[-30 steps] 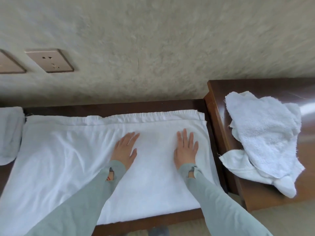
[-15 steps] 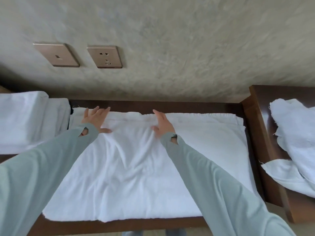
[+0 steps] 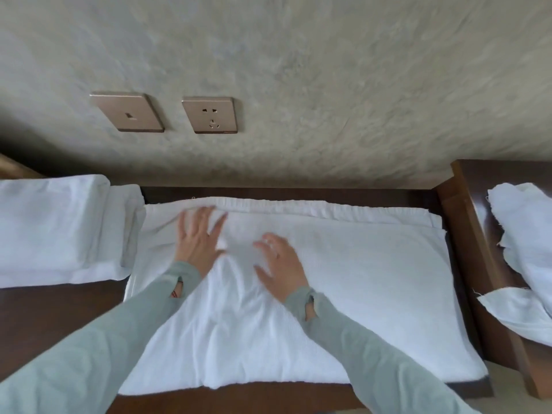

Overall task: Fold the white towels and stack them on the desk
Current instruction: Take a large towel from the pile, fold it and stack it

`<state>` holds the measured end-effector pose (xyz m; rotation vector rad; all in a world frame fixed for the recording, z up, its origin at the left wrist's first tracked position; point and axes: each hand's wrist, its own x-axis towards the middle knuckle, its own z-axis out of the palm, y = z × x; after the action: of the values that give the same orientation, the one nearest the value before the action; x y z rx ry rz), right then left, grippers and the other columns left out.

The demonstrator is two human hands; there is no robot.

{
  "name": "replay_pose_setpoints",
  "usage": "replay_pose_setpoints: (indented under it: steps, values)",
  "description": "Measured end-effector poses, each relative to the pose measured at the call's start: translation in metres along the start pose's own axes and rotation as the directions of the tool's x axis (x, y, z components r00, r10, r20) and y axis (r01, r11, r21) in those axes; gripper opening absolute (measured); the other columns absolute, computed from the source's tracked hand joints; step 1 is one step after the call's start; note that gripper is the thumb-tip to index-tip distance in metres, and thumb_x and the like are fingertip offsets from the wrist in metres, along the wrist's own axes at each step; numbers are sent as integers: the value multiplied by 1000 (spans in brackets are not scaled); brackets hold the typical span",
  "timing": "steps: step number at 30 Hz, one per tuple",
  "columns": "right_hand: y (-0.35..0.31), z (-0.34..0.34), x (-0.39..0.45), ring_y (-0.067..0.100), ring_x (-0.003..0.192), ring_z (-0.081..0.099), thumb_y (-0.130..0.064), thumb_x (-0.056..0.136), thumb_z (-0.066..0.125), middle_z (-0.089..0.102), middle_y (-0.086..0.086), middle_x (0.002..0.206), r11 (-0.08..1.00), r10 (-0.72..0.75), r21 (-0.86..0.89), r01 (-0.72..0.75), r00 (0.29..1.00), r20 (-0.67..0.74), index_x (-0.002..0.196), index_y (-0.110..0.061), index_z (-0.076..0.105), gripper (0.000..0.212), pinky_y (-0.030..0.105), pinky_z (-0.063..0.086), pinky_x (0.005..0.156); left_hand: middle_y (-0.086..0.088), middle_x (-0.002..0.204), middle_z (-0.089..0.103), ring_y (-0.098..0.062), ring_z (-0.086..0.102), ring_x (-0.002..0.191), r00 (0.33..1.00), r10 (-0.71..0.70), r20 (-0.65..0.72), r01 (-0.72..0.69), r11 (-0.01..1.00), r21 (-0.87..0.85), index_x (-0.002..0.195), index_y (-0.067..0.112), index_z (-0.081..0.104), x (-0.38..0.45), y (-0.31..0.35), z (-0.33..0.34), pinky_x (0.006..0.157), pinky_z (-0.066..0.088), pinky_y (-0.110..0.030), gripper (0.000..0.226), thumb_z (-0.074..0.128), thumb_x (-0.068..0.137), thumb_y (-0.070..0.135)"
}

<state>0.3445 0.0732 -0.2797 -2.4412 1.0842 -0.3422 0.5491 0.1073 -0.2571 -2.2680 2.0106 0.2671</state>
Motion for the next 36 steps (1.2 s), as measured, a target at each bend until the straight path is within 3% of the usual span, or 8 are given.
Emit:
replay_pose_setpoints:
  steps: [3,6,9,14,18,23,30,36]
  values:
    - [16,20,-28,24,132,38,-46,93,33,38,1,147,953,-177,-211,216,966,189,141,-31,31,51,41,30,108,-4,157,16,-31,20,144,970,55,237,-44,998,-53,148,29,9,-24,6,27,110,25,-57,73,18,86,69]
    - [43,15,-27,25,145,3,-51,97,1,-4,-4,159,927,89,-374,-39,989,117,149,-32,7,55,44,1,115,4,150,-35,-25,-21,144,933,-207,296,218,976,-5,140,33,-30,-30,-4,37,114,2,-56,76,13,88,67]
    - [34,2,-22,27,146,-1,-44,97,10,1,3,158,928,294,-264,-262,952,90,149,-22,12,56,41,5,118,-7,158,0,-28,6,146,954,-188,236,222,967,-128,150,20,6,-35,-9,17,116,14,-44,73,42,93,48]
    - [-5,4,-42,25,109,43,-21,80,43,56,9,122,999,-17,-23,22,983,185,121,-16,47,41,38,53,85,-10,135,44,-31,42,122,933,-294,206,349,878,-328,130,13,50,-71,-40,8,102,34,-36,48,64,84,19]
    - [-53,24,-53,31,90,55,-15,82,61,56,14,106,986,-147,113,122,956,252,111,-8,60,30,36,52,73,-8,128,46,-28,44,119,937,-231,261,320,865,-387,125,15,55,-101,-42,14,102,34,-32,41,63,86,19]
    - [-116,42,-44,27,112,42,-21,91,51,46,10,122,993,-43,115,-1,922,384,125,-11,51,36,33,43,92,-8,122,52,-27,48,112,944,-245,220,315,866,-388,120,15,60,-139,-42,19,94,40,-33,36,63,84,17]
    - [-151,52,-45,29,118,37,-16,90,46,41,10,129,992,98,-122,-43,864,494,131,-12,41,41,34,36,101,-12,131,39,-30,48,116,614,-659,434,789,516,-334,135,11,34,-181,-47,16,96,45,-38,66,68,82,33]
    - [-147,52,-40,24,109,44,-18,89,47,41,7,122,992,123,-42,-117,876,466,124,-11,45,35,32,44,90,-7,108,55,-25,57,104,603,-557,571,775,580,-253,118,9,47,-178,-54,13,88,50,-33,43,57,88,37]
